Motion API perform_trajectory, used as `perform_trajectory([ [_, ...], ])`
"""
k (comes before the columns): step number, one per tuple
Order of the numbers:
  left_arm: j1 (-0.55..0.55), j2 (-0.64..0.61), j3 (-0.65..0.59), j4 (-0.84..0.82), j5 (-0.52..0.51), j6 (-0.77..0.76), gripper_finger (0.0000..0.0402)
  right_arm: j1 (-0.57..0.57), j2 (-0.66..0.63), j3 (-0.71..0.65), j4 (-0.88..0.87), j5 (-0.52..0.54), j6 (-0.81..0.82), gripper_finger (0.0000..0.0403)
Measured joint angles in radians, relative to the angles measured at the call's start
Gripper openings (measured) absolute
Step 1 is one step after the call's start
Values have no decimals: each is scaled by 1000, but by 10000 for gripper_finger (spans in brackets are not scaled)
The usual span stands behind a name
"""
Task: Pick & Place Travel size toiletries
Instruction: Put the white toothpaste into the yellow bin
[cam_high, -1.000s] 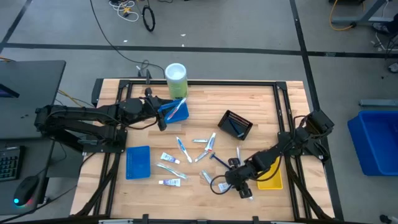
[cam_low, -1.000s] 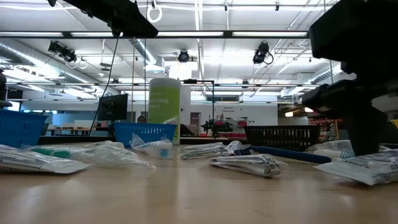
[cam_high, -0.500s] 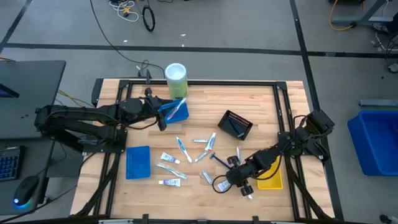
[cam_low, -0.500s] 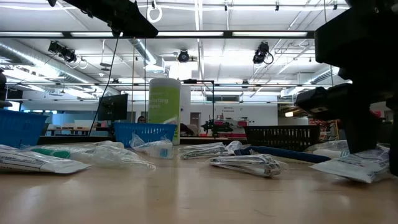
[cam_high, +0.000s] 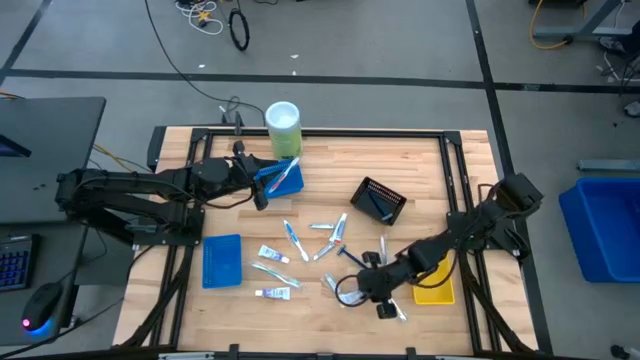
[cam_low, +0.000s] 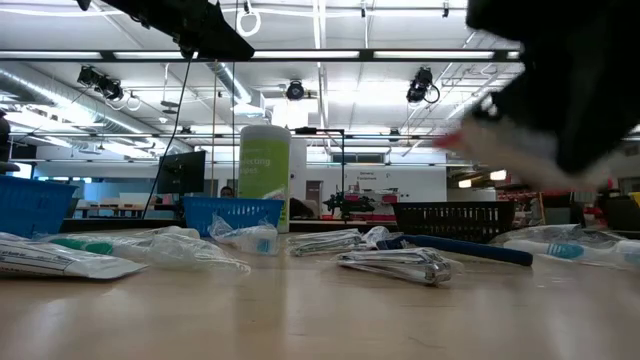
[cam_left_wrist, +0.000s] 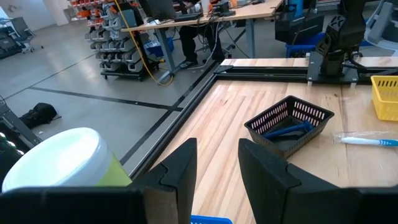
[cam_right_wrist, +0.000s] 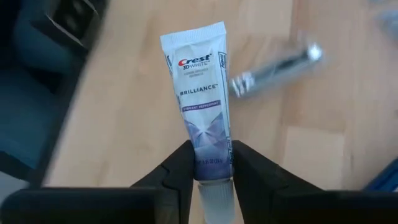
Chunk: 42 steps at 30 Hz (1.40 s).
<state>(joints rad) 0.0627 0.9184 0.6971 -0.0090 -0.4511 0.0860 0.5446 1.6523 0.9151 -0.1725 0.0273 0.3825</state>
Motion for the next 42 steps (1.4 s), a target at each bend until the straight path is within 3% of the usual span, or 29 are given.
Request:
perform_trajectory([
  [5, 0, 0, 0, 0, 0, -2, 128, 2, -92, 128, -317, 52, 111, 100],
  [12, 0, 0, 0, 0, 0, -1, 128, 21, -221, 193, -689, -10, 652, 100],
  [19, 0, 0, 0, 0, 0, -2, 128, 161, -289, 193, -897, -48, 1036, 98],
  [25, 0, 0, 0, 0, 0, -3, 128, 303, -287, 179, -975, -82, 1317, 100],
  [31, 0, 0, 0, 0, 0, -3, 128, 374, -286, 69, -964, -6, 1587, 103],
  [39, 0, 0, 0, 1, 0, -29, 128, 347, -285, -92, -863, -7, 1674, 112],
  [42, 0, 0, 0, 2, 0, -30, 128, 327, -285, -119, -820, -61, 1653, 125],
])
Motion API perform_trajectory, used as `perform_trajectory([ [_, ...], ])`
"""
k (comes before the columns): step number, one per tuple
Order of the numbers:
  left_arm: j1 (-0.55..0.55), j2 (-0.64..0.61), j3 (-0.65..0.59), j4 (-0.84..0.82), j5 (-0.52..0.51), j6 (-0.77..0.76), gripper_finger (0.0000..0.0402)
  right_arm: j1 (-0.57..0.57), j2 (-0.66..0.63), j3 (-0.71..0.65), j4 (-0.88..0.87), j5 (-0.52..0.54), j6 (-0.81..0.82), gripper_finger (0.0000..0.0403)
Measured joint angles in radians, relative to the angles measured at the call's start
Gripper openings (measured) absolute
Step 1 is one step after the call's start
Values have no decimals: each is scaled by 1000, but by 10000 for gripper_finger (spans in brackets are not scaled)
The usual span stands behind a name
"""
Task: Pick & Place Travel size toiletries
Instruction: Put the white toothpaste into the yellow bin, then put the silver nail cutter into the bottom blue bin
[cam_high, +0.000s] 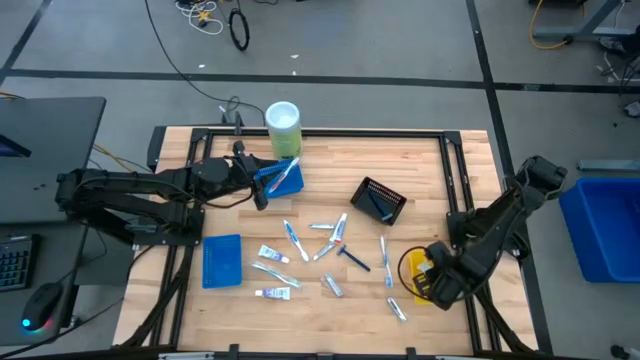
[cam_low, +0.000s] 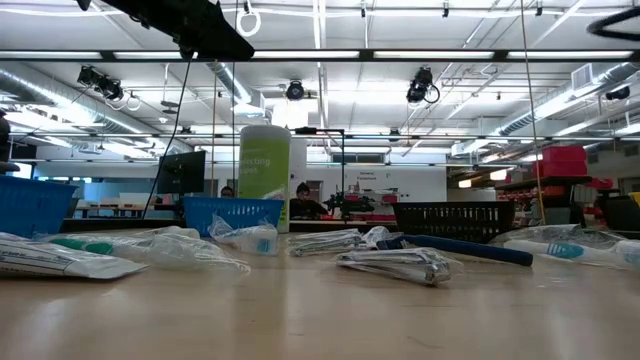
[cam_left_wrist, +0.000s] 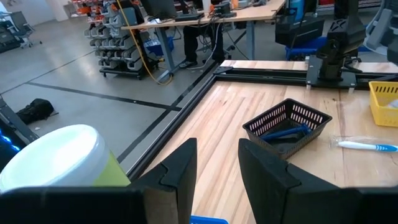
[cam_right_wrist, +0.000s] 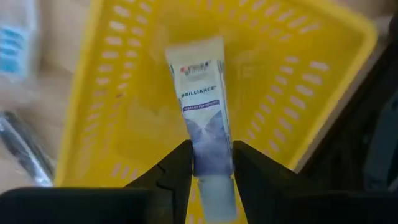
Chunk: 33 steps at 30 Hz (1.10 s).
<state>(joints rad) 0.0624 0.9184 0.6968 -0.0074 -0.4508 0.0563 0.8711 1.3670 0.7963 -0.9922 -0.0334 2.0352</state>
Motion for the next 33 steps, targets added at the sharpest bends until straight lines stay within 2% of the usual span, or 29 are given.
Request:
perform_trajectory([
  [4, 0, 0, 0, 5, 0, 0, 128, -21, 0, -9, 13, -82, -8, 142],
  [12, 0, 0, 0, 6, 0, 0, 128, -75, -2, -8, 58, -64, -84, 157],
  [17, 0, 0, 0, 6, 0, -9, 128, -129, -46, 44, 83, -209, -128, 154],
  [20, 0, 0, 0, 6, 0, -12, 128, -152, -94, 81, 79, -181, -129, 155],
  [22, 0, 0, 0, 7, 0, -19, 128, -161, -130, 99, 83, -107, -129, 155],
  [26, 0, 0, 0, 6, 0, -51, 128, -177, -193, 118, 108, 168, -242, 155],
  [30, 0, 0, 0, 5, 47, -99, 128, -190, -212, 118, 156, 518, -563, 156],
  [33, 0, 0, 0, 3, 98, -128, 128, -207, -205, 111, 228, 877, -868, 155],
])
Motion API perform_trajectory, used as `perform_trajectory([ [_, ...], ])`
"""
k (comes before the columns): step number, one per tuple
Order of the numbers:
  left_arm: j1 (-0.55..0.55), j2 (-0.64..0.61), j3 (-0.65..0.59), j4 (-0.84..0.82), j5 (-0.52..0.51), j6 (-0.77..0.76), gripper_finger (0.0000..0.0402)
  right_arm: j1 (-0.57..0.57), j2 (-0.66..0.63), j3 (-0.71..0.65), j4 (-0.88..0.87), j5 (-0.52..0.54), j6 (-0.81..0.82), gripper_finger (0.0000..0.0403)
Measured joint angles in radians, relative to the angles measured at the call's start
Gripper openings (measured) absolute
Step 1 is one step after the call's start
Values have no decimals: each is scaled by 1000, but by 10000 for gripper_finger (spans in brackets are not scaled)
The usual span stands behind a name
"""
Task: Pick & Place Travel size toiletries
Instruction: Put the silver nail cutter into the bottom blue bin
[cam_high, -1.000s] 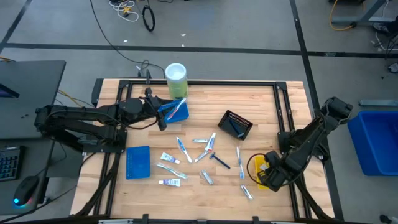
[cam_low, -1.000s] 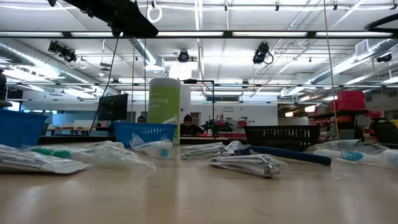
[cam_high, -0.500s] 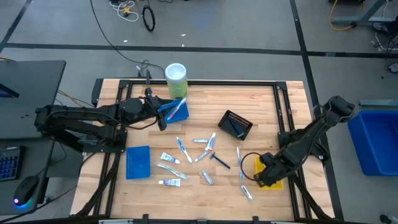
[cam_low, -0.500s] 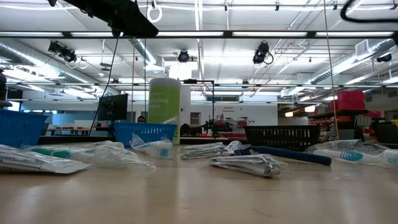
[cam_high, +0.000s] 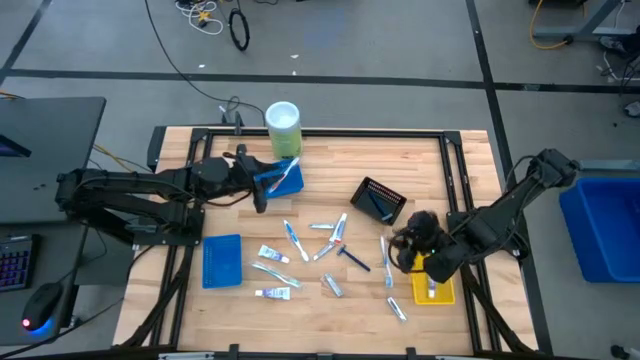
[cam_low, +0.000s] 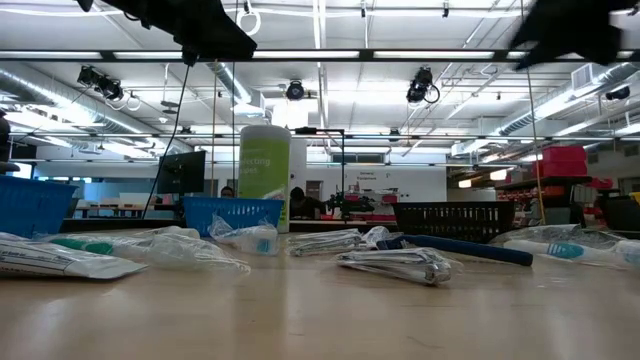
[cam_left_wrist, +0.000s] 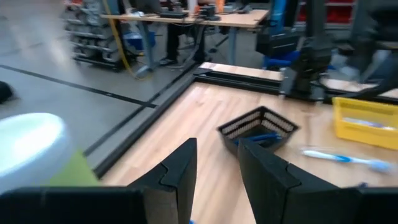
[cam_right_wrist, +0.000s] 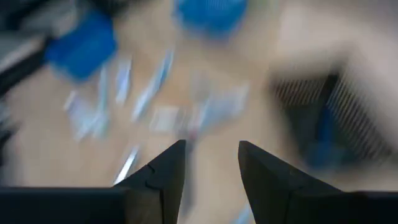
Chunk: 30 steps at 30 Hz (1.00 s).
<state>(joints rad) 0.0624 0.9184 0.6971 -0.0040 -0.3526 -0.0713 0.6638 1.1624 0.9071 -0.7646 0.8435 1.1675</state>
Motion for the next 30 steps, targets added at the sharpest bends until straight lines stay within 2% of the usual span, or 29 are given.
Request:
perform_trajectory([
  [2, 0, 0, 0, 0, 34, -12, 128, -22, 10, -9, 81, 210, -182, 154],
  [4, 0, 0, 0, 0, 58, -35, 128, -47, 15, -12, 172, 335, -329, 155],
  [6, 0, 0, 0, -5, 61, -68, 128, -77, 16, -12, 239, 382, -468, 156],
  [11, 0, 0, 0, -5, 63, -114, 128, -158, 17, -13, 393, 378, -694, 156],
  [13, 0, 0, 0, -4, 77, -115, 128, -207, 17, -13, 455, 329, -761, 156],
  [16, 0, 33, 0, 47, 122, -110, 128, -285, 17, -13, 536, 187, -851, 155],
  [18, 0, 73, 0, 118, 191, -124, 128, -337, 25, -13, 589, 74, -909, 156],
  [21, 0, 170, 1, 228, 350, -128, 128, -412, 49, -13, 663, -89, -990, 155],
  [23, -6, 251, 0, 300, 412, -139, 128, -451, 72, -13, 686, -197, -1017, 154],
  [27, -8, 403, 2, 387, 418, -95, 128, -496, 127, -13, 690, -367, -1020, 155],
  [30, -8, 509, 23, 383, 420, -49, 128, -508, 163, -13, 691, -403, -1041, 156],
])
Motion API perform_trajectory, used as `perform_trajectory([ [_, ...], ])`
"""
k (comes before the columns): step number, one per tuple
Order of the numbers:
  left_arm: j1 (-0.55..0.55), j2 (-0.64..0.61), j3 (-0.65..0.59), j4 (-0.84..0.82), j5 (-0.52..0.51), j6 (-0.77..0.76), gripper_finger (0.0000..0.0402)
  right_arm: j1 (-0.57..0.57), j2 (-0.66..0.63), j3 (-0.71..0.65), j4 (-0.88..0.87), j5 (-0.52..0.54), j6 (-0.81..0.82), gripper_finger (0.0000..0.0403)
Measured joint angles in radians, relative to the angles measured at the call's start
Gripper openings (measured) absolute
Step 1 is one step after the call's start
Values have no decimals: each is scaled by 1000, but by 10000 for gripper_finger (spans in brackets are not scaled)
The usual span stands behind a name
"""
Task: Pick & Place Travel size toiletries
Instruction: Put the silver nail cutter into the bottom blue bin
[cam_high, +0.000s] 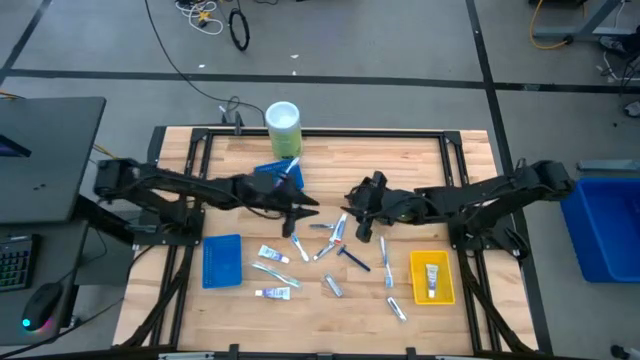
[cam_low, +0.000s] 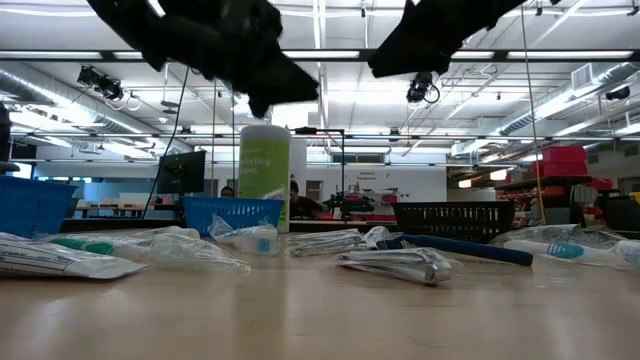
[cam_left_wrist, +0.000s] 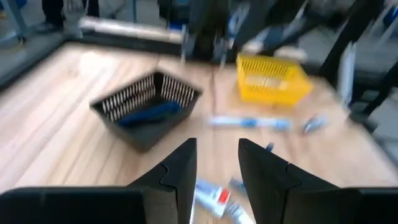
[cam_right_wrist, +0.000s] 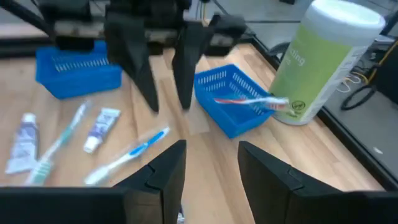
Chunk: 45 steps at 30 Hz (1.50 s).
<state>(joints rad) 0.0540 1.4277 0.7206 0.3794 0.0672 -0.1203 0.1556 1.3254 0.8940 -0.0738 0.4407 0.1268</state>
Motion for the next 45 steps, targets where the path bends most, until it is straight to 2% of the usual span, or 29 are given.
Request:
perform_trajectory([
  [4, -4, 131, 40, -20, 32, 7, 128, -11, 22, 0, -5, 2, -60, 156],
  [9, -29, 275, 86, -33, 32, 102, 128, -30, 20, -1, -3, 2, -65, 155],
  [14, -32, 362, 147, -134, -32, 178, 128, -38, 19, -1, 3, 1, -64, 155],
  [19, -30, 427, 192, -207, -136, 179, 128, -38, 19, -1, 3, 2, -64, 155],
  [21, -30, 451, 198, -206, -142, 177, 128, -37, 19, -1, 4, 1, -64, 154],
  [34, -28, 471, 203, -243, -119, 155, 123, -37, 18, -1, 3, 2, -64, 155],
  [41, -28, 470, 204, -250, -112, 136, 43, -37, 18, -1, 3, 2, -64, 154],
  [45, -29, 462, 203, -255, -146, 83, 36, -37, 18, -1, 3, 2, -64, 155],
])
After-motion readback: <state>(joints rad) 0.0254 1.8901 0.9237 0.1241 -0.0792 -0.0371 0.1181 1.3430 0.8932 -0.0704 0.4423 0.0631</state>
